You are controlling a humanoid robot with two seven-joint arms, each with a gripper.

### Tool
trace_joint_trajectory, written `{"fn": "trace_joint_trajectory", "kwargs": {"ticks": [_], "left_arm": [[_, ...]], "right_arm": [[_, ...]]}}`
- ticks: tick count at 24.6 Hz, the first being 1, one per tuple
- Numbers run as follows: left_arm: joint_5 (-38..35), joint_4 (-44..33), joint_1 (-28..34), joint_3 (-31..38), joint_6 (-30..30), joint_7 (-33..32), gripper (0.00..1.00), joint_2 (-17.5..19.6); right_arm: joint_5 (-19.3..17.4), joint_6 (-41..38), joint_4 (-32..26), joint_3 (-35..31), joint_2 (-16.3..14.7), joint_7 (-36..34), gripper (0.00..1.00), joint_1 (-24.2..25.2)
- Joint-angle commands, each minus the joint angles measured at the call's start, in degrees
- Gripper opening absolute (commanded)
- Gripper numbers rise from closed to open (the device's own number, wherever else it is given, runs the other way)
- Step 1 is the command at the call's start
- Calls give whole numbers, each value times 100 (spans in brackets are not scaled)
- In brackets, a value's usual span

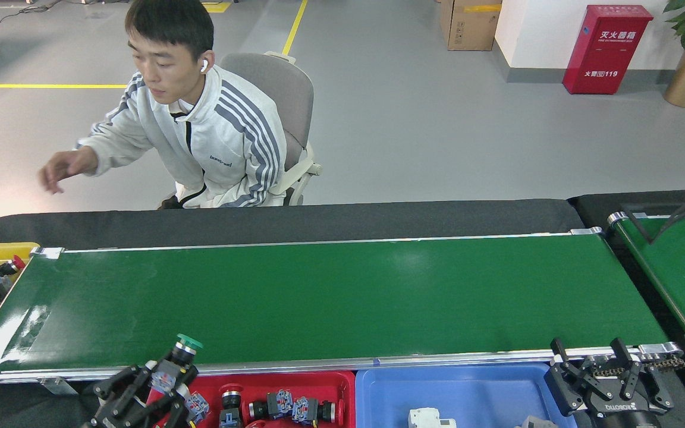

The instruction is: Pick switch part from conveyor to tray

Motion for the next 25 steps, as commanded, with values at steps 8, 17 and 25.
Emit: {"fn": "trace_joint_trajectory", "kwargs": {"ticks": [8,17,25], "left_arm": [[-26,713,-176,1197,963,3,100,27],[-53,2023,-114,2076,1438,11,100,590],[26,1645,-193,2093,1271,-6,100,607]], "right_arm": [[121,15,-87,-23,-81,-11,100,-12],[121,24,-87,-32,-55,-11,100,32],[121,33,-78,-32,-37,-11,99,111]]}}
